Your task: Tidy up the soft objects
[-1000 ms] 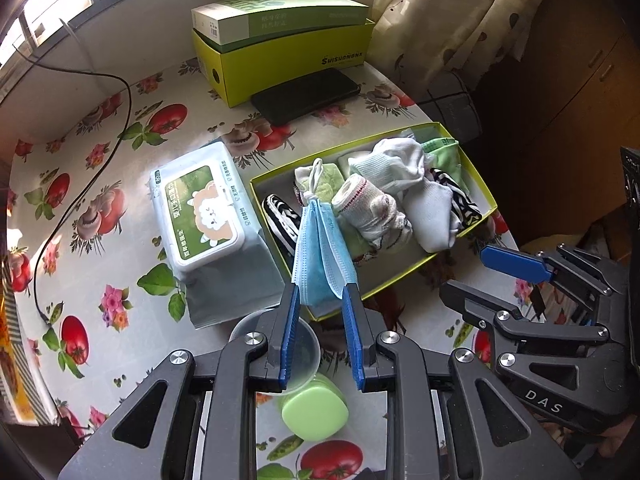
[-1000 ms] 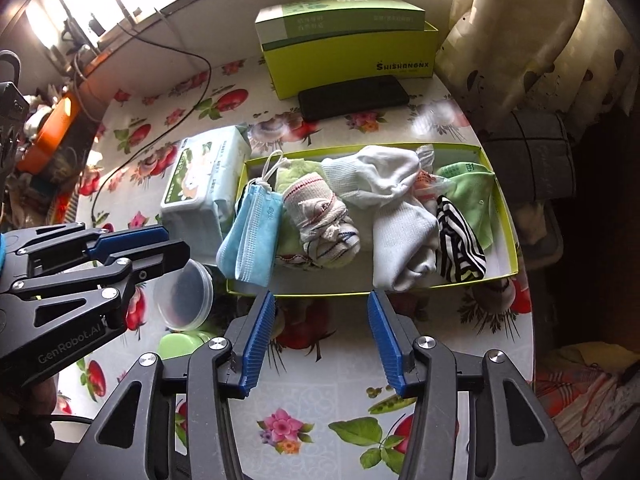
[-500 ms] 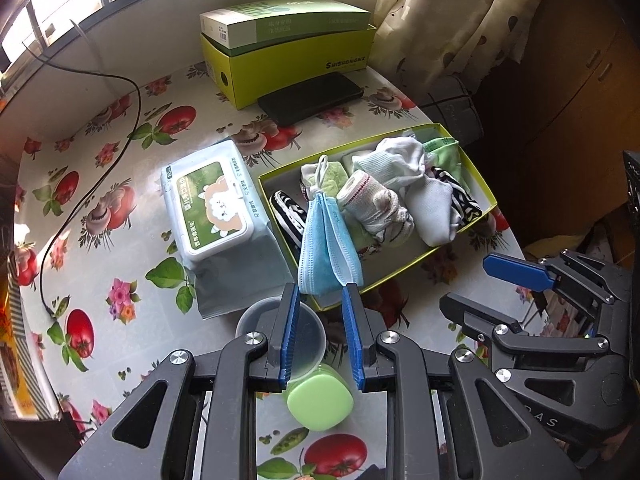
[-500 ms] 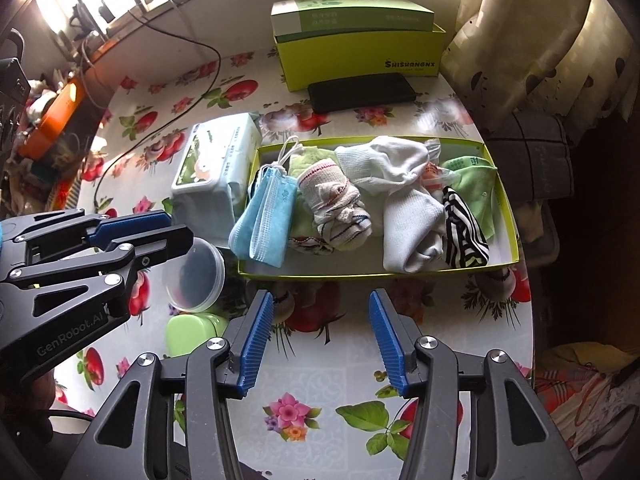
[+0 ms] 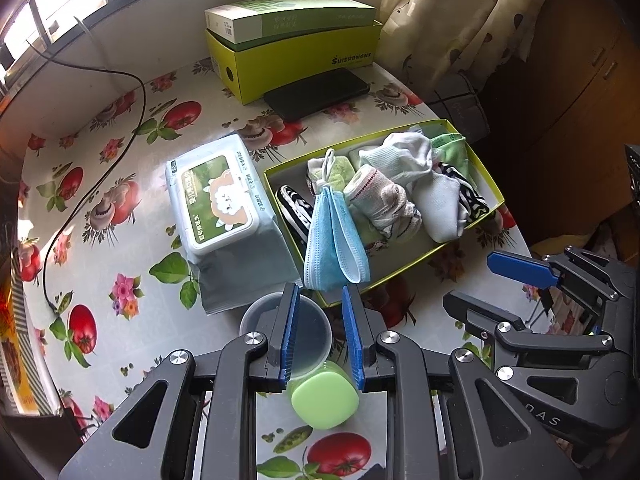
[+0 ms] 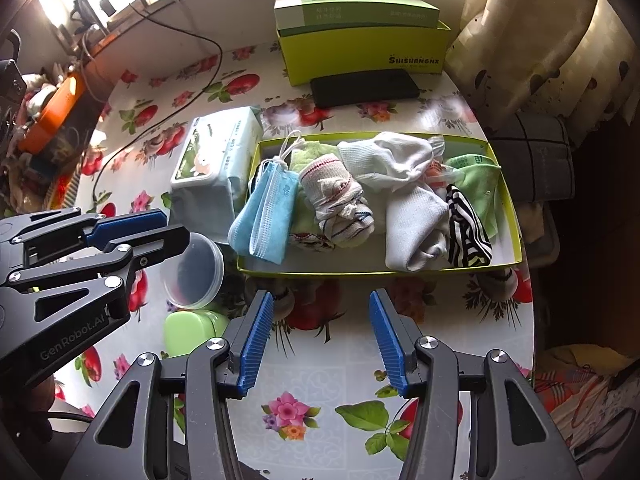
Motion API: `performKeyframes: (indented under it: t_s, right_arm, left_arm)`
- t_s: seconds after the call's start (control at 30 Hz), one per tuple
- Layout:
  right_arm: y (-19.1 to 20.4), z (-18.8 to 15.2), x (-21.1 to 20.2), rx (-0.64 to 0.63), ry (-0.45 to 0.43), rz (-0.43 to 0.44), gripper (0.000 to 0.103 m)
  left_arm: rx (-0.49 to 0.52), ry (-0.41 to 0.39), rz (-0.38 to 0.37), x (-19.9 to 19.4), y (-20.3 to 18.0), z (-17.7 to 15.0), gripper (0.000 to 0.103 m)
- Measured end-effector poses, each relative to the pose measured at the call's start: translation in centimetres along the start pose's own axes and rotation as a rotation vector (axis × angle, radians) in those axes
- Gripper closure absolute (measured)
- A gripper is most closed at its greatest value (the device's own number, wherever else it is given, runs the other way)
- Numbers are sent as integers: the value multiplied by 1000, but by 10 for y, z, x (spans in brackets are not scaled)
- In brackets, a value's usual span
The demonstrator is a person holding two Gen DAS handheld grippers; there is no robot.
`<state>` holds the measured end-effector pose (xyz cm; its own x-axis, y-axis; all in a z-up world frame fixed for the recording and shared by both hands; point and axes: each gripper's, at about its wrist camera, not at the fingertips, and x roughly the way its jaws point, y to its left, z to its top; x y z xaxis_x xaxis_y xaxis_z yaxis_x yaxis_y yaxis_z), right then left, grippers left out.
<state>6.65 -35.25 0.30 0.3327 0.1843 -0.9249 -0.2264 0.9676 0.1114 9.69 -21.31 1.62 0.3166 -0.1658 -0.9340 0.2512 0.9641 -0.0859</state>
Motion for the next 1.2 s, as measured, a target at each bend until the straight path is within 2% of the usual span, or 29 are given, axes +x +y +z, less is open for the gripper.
performKeyframes:
  t_s: [1.2]
  right_arm:
    - [0, 1, 6, 0, 13, -3, 53]
  left_arm:
    - [2, 18, 4, 8, -1, 1, 80]
